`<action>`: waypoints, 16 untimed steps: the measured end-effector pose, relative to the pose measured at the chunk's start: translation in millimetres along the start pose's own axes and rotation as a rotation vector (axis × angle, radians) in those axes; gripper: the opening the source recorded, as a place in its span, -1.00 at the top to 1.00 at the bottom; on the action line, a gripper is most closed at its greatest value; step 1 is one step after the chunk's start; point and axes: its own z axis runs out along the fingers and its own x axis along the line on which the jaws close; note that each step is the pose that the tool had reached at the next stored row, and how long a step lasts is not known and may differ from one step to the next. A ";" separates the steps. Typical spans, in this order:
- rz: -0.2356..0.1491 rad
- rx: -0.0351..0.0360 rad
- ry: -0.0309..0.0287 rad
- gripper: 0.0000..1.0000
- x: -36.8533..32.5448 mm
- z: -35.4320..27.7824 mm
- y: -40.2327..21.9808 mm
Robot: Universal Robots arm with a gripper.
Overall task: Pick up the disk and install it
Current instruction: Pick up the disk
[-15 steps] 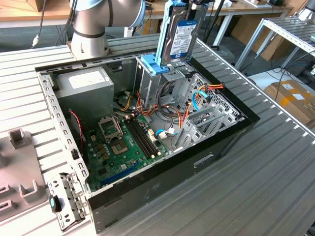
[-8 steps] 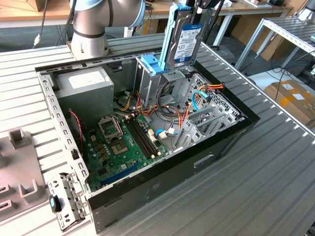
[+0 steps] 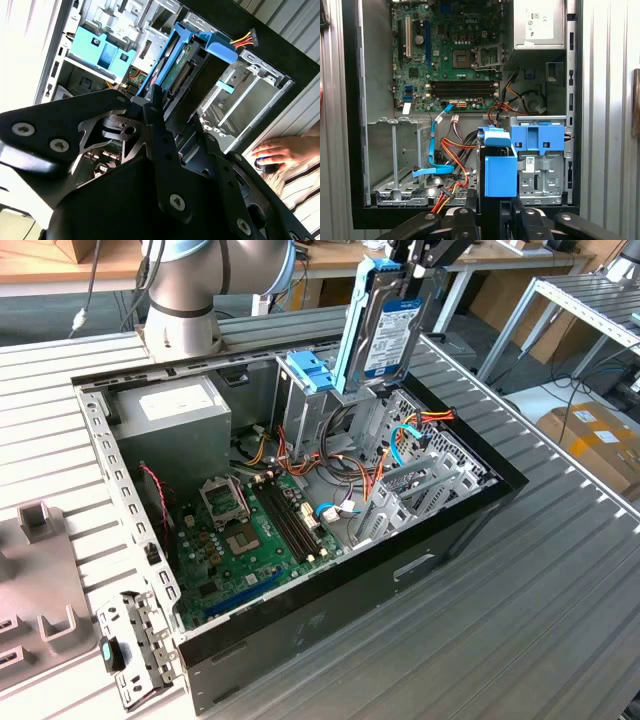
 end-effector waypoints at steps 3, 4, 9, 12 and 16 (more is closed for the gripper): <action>0.000 0.0000 0.0000 0.30 3.3 0.1 -0.1; 0.000 0.0000 -0.0001 0.30 4.5 0.1 -0.1; 0.000 0.0000 -0.0001 0.30 8.7 0.2 -0.2; 0.000 0.0000 -0.0001 0.30 8.8 0.2 -0.2; 0.000 0.0000 -0.0001 0.30 8.9 0.2 -0.2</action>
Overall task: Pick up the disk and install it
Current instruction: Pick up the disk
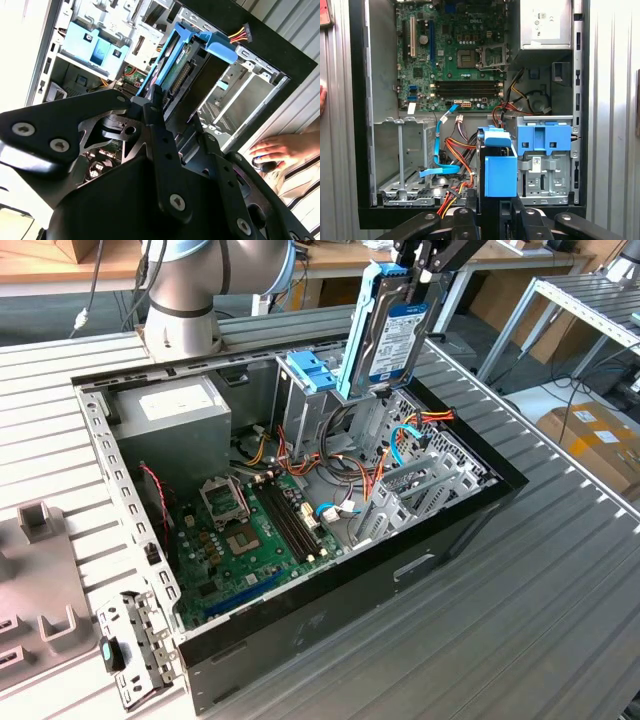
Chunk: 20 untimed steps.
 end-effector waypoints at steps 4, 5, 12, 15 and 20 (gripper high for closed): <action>0.000 0.0000 0.0000 0.30 0.3 0.0 0.0; 0.000 0.0000 0.0001 0.30 1.8 0.0 -0.1; 0.000 0.0000 0.0000 0.30 21.5 0.4 -0.4; 0.000 0.0000 0.0000 0.30 23.8 0.4 -0.5; 0.000 0.0000 0.0000 0.30 30.0 0.5 -0.6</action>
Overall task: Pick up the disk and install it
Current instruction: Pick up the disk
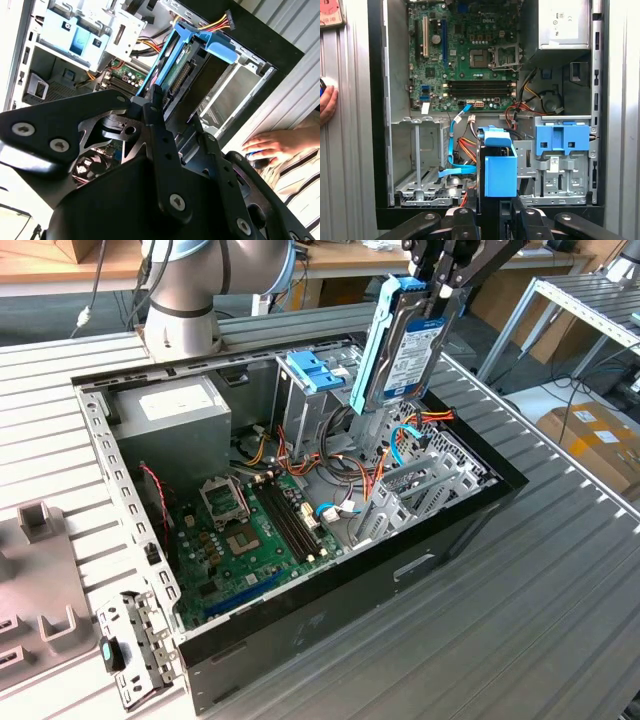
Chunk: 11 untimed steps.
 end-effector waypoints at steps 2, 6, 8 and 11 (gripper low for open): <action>0.000 0.0000 0.0000 0.30 3.3 0.1 -0.1; 0.000 0.0000 0.0000 0.30 7.2 0.1 -0.1; 0.000 0.0000 -0.0001 0.30 9.1 0.2 -0.2; 0.000 0.0000 -0.0002 0.30 11.4 0.3 -0.2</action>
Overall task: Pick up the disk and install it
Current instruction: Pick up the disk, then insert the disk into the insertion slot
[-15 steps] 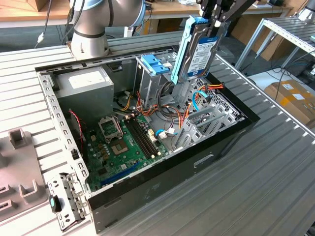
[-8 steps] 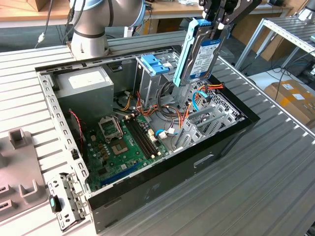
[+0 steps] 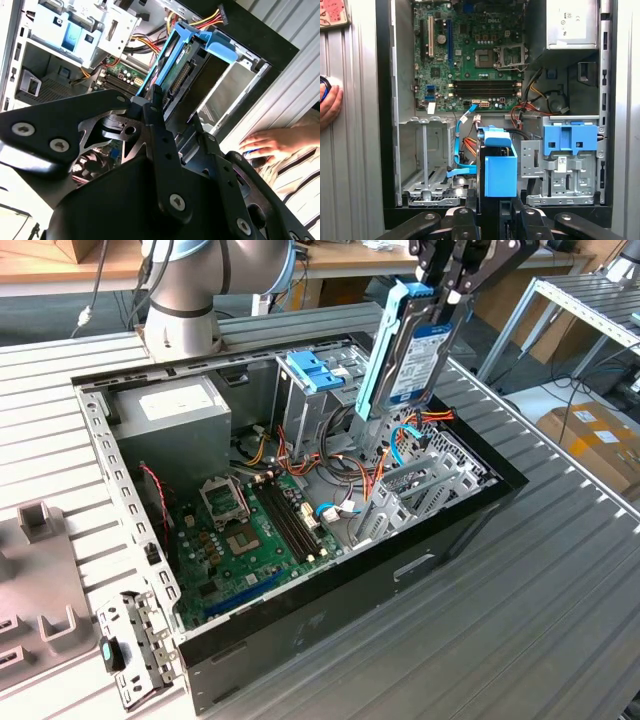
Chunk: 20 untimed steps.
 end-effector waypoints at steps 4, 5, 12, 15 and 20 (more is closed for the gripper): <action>0.000 0.0000 0.0001 0.30 2.5 0.0 0.0; 0.000 0.0000 0.0001 0.30 3.1 0.0 -0.1; 0.000 -0.0001 0.0001 0.30 6.8 0.1 -0.1; 0.000 0.0000 0.0001 0.30 7.5 0.1 -0.1; 0.000 0.0000 0.0001 0.30 7.6 0.1 -0.2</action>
